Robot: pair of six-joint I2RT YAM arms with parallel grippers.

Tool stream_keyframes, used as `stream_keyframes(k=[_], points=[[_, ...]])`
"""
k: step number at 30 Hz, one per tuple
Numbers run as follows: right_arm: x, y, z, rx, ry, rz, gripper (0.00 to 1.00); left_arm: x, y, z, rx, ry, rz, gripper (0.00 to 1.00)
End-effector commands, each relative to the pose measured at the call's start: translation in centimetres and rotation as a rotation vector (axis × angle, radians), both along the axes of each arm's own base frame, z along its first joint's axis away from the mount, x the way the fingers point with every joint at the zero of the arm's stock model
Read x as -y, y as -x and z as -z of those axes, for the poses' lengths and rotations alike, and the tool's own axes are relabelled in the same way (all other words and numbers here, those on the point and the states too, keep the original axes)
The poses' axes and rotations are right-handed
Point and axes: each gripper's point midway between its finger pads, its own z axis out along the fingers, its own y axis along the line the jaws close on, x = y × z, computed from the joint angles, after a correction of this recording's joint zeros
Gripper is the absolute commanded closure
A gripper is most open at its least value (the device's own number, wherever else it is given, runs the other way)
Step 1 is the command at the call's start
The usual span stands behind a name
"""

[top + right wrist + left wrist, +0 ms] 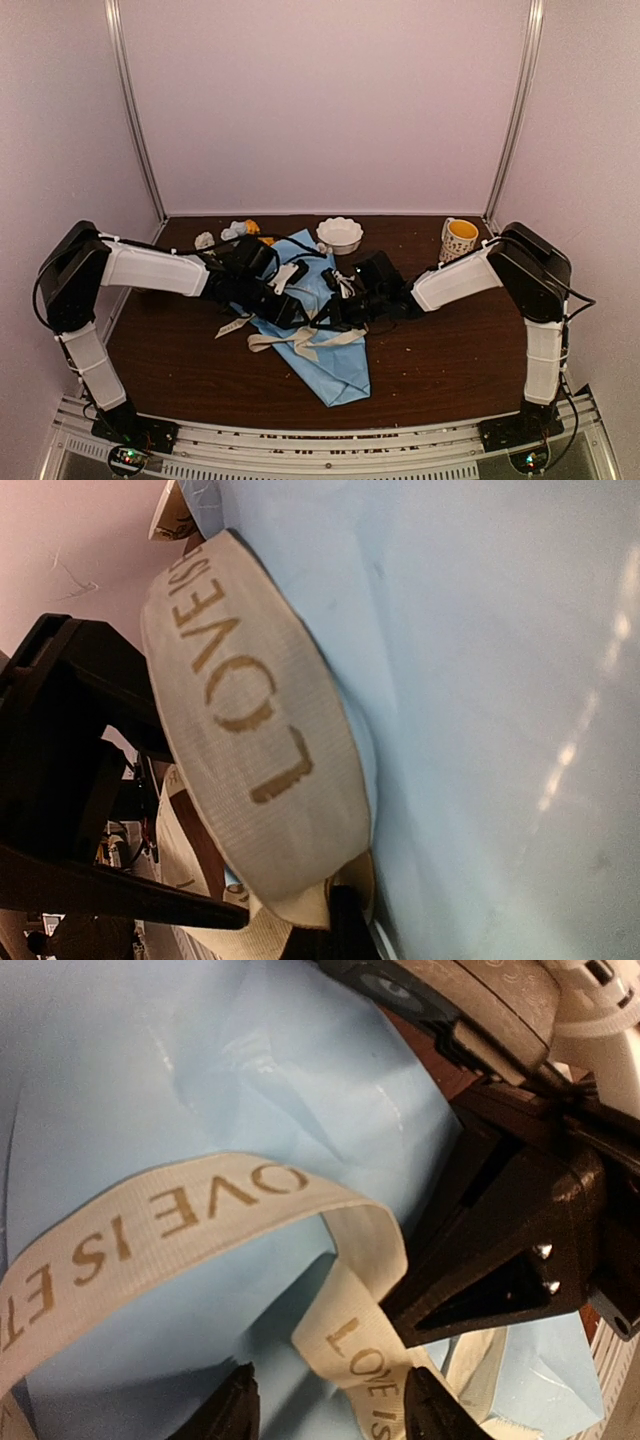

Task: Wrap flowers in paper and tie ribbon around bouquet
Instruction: Cross the ribbon over the folded bouquet.

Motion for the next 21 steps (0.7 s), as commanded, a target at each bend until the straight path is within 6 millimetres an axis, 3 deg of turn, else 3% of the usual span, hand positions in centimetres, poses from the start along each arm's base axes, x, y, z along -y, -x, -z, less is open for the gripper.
stream_keyframes(k=[1, 7, 11, 13, 16, 21], points=[[-0.2, -0.6, -0.4, 0.028, 0.004, 0.005, 1.00, 0.9, -0.5, -0.6, 0.037, -0.002, 0.036, 0.47], [-0.2, -0.6, -0.6, 0.032, 0.003, 0.004, 1.00, 0.7, -1.0, 0.6, 0.034, -0.053, 0.025, 0.56], [-0.2, -0.6, -0.5, 0.030, 0.006, 0.003, 1.00, 0.7, -1.4, 0.4, 0.047, -0.058, 0.018, 0.79], [-0.2, -0.6, -0.5, 0.031, 0.006, 0.003, 1.00, 0.5, -1.5, 0.3, 0.051, -0.069, 0.010, 0.99], [0.0, -0.6, -0.4, 0.033, 0.015, 0.006, 1.00, -0.1, -1.6, -0.8, 0.088, -0.064, -0.014, 1.00], [1.0, -1.2, 0.4, 0.005, 0.026, 0.038, 1.00, -1.2, -0.9, -4.3, 0.175, -0.003, -0.026, 1.00]])
